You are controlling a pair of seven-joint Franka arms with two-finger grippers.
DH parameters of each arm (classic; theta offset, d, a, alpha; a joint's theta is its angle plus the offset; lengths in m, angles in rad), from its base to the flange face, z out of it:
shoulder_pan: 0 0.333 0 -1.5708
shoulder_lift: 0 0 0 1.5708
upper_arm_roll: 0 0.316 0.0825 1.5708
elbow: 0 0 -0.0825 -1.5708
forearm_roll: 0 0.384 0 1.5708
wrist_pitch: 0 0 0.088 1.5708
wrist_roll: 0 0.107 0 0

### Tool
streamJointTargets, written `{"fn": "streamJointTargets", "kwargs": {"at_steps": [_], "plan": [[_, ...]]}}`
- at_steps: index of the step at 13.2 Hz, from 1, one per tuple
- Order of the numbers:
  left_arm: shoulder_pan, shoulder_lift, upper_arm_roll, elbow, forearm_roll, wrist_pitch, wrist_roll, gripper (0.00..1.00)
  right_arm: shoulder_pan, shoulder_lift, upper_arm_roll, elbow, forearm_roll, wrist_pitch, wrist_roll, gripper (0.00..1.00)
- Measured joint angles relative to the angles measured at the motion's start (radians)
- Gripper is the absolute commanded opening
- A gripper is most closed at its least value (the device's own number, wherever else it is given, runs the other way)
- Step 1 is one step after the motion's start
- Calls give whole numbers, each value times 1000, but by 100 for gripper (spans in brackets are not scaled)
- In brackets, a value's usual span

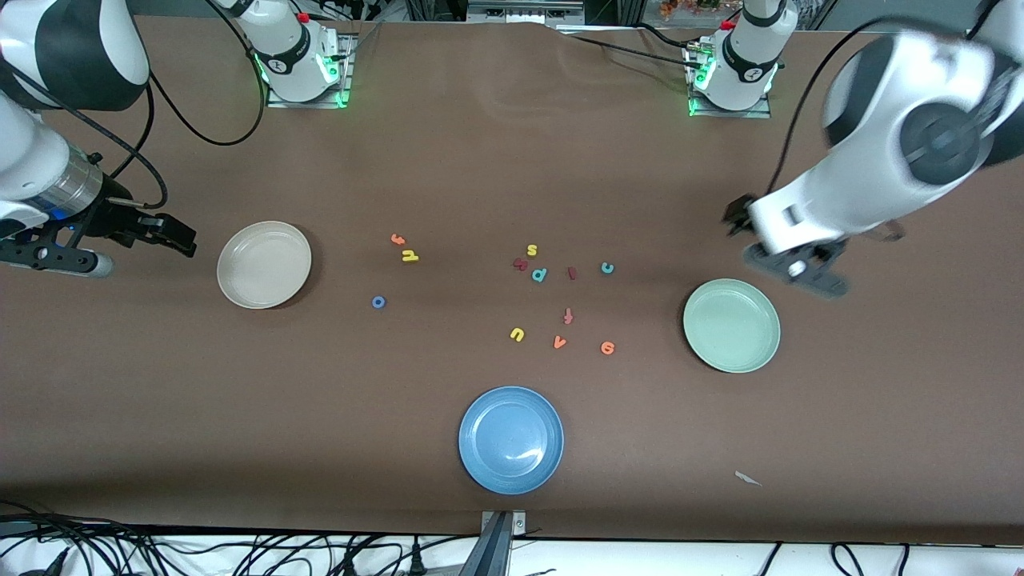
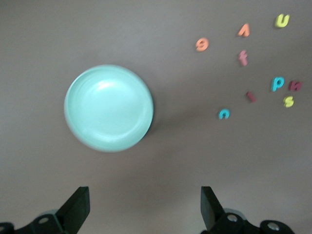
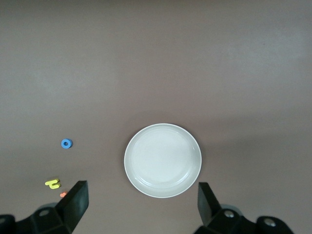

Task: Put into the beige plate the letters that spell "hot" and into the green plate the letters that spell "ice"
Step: 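Move the left gripper toward the orange letters beside the green plate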

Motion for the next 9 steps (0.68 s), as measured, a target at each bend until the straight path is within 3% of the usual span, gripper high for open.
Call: {"fn": "streamJointTargets", "kwargs": {"at_steps": [5, 9], "plan": [[-89, 259, -2, 95, 0, 248, 18, 100, 3, 5, 5, -1, 0, -1, 0, 99], [-96, 363, -1, 105, 0, 409, 92, 100, 67, 13, 11, -4, 0, -3, 95, 99]]}}
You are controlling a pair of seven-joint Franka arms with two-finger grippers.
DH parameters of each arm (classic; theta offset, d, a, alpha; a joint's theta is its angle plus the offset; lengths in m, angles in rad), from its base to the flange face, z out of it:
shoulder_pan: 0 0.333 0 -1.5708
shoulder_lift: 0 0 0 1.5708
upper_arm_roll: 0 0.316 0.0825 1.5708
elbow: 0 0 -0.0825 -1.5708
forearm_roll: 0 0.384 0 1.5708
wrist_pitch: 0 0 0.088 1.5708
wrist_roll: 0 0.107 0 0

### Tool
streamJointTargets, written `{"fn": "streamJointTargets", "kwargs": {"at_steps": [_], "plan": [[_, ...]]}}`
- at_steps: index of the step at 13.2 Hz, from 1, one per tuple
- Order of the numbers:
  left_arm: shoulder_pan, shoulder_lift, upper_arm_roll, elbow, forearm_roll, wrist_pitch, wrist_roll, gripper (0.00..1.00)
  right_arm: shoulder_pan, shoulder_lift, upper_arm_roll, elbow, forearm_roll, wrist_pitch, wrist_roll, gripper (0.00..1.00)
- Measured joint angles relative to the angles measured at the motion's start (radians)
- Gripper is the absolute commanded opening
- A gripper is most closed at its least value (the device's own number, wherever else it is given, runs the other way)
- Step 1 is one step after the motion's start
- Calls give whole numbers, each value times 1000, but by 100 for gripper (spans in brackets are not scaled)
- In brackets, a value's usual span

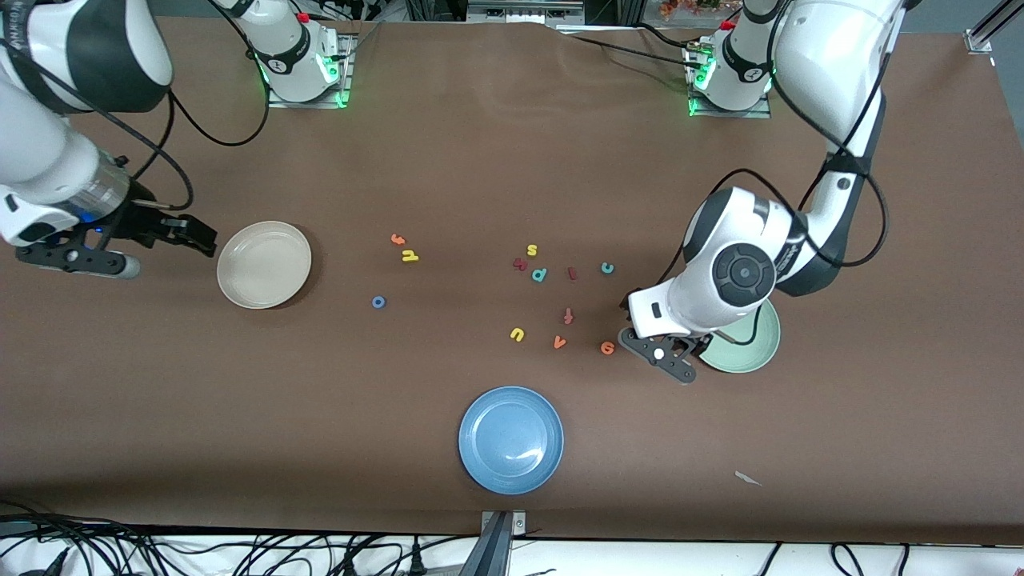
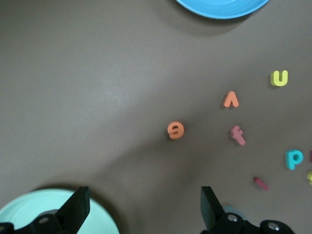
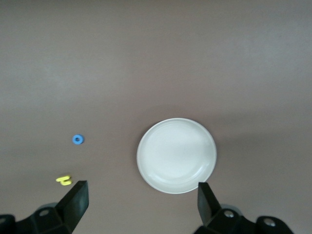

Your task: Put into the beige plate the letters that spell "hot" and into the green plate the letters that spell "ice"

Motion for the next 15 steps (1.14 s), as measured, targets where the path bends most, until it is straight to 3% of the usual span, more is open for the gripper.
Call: {"fn": "streamJointTargets", "kwargs": {"at_steps": [5, 8, 11, 15], "plan": [[8, 57, 2, 5, 0, 61, 93, 99, 152, 72, 5, -13, 1, 19, 250, 98], [3, 102, 2, 5, 0, 118, 96, 94, 243, 127, 6, -40, 1, 93, 368, 98], [-11, 156, 0, 5, 0, 214, 96, 88, 267, 148, 30, -168, 0, 248, 358, 96], [-49, 193, -2, 5, -46, 235, 92, 86, 271, 150, 53, -341, -2, 463, 192, 97]]}}
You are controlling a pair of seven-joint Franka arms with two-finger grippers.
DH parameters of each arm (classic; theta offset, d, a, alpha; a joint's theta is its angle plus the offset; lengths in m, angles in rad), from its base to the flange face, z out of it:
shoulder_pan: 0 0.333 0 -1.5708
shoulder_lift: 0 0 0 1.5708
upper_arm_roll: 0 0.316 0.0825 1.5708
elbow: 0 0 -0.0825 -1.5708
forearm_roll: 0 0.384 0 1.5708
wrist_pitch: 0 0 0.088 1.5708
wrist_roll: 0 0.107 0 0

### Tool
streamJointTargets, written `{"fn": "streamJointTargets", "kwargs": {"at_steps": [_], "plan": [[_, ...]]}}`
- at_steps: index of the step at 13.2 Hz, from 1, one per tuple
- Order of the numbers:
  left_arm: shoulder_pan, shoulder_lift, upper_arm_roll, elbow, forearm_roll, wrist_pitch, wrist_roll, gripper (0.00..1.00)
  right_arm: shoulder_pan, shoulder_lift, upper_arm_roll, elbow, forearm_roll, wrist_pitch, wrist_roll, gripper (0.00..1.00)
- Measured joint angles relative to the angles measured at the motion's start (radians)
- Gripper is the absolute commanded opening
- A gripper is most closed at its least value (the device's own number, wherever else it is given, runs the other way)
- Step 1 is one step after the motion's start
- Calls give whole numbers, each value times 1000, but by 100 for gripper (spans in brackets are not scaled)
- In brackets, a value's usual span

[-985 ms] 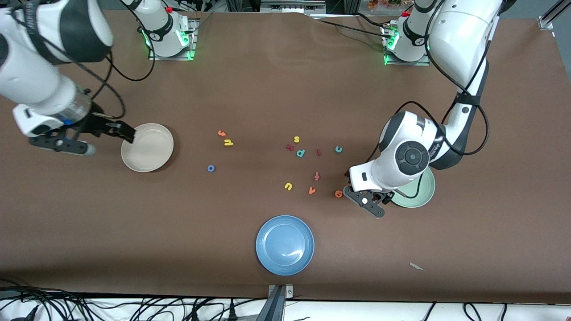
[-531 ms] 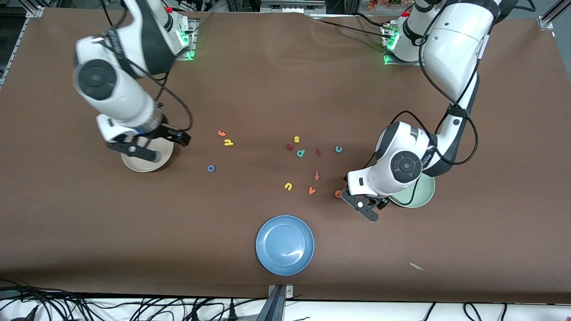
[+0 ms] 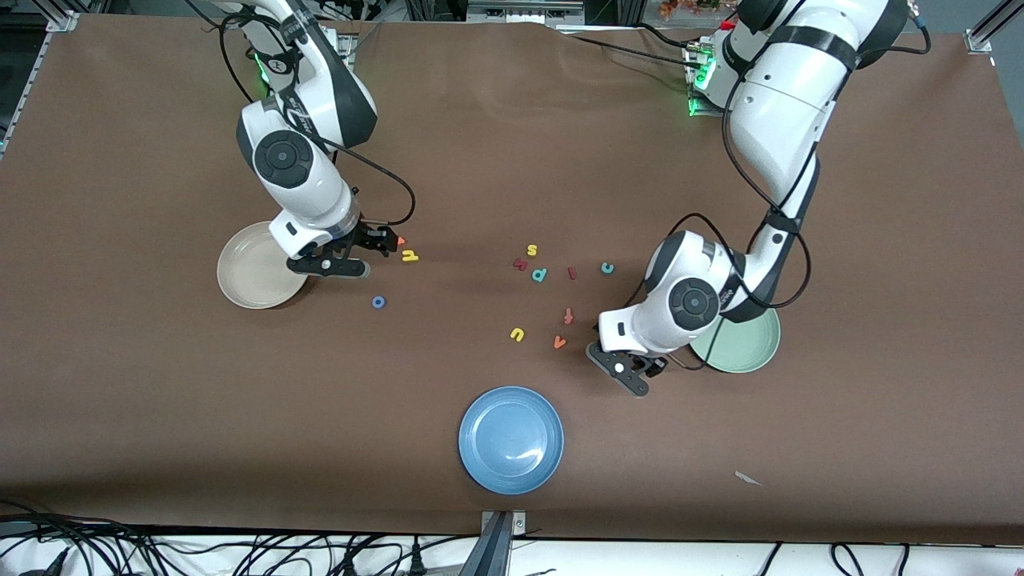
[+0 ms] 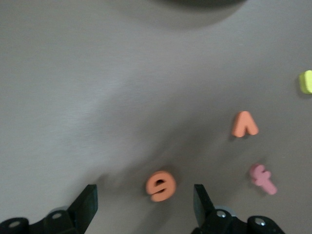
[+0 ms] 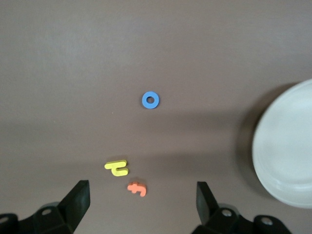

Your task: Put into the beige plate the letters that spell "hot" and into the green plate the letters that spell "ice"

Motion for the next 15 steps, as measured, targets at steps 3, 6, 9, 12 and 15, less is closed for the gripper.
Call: {"fn": "streamJointTargets", "kwargs": {"at_steps": [3, 6, 9, 12, 15], "plan": [[-21, 10, 1, -3, -3, 1, -5, 83, 6, 15, 2, -89, 0, 107, -59, 98], [-21, 13, 9, -7, 12, 1, -4, 71, 44, 57, 8, -99, 0, 142, -61, 96], [-23, 20, 9, -7, 14, 1, -4, 47, 64, 92, 9, -101, 0, 164, -61, 96], [-29, 22, 10, -6, 20, 6, -5, 2, 65, 120, 9, -107, 0, 168, -46, 81], [-30, 17, 11, -4, 71, 6, -10, 0, 65, 132, 9, -117, 0, 168, -31, 73]]}}
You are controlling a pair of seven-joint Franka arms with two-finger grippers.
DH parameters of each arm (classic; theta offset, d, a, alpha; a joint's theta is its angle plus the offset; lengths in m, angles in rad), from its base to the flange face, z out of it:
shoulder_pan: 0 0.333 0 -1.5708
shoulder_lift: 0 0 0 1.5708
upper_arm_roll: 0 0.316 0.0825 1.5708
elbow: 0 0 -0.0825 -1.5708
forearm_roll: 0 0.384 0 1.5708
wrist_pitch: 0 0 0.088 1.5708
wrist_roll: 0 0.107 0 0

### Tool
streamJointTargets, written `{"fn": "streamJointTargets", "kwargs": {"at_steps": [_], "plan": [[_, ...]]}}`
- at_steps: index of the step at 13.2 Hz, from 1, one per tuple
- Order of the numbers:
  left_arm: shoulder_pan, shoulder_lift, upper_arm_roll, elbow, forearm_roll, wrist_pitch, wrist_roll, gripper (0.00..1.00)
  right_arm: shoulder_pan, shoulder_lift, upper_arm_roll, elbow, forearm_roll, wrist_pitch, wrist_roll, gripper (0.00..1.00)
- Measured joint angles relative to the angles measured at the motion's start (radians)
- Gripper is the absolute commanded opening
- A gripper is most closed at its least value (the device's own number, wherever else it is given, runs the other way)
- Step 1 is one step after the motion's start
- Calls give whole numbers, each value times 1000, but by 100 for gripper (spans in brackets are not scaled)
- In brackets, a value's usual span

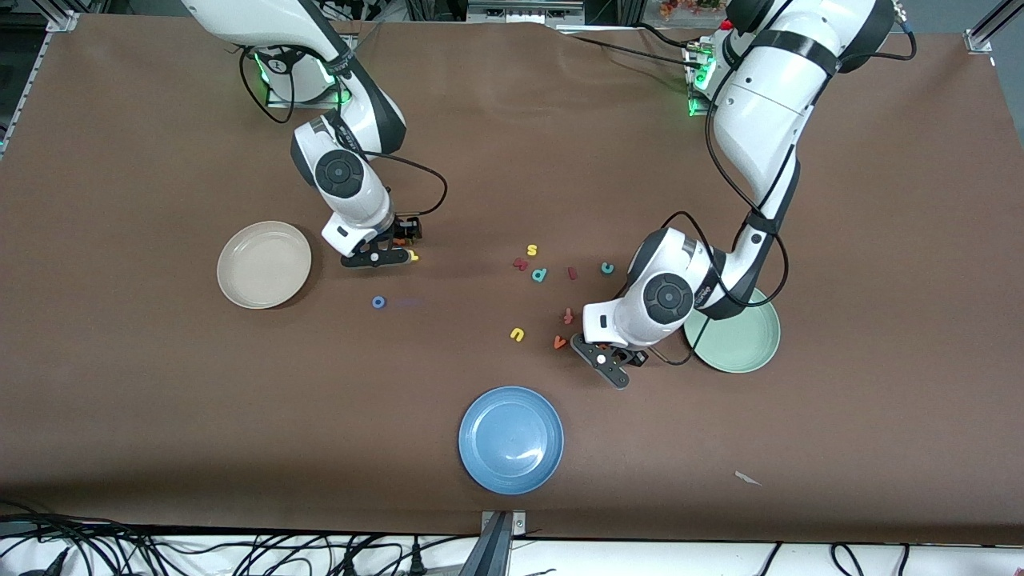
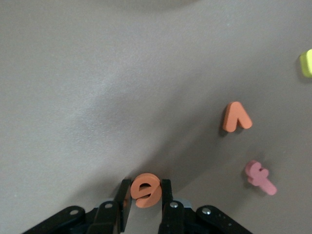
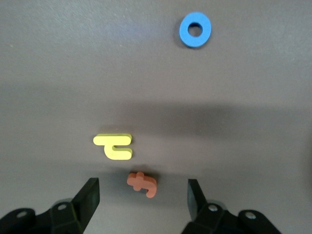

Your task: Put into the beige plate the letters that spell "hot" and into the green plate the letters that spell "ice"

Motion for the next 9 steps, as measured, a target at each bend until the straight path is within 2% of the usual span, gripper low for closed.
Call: {"fn": "streamJointTargets", "kwargs": {"at_steps": [3, 6, 9], "plan": [[5, -11, 8, 13, 4, -29, -1, 0, 1, 13, 0, -3, 0, 3, 10, 73], [47, -67, 20, 28, 7, -175, -1, 0, 1, 29, 0, -7, 0, 17, 14, 73], [139, -113, 23, 22, 15, -304, 12, 0, 2, 42, 0, -21, 0, 47, 36, 72]]}}
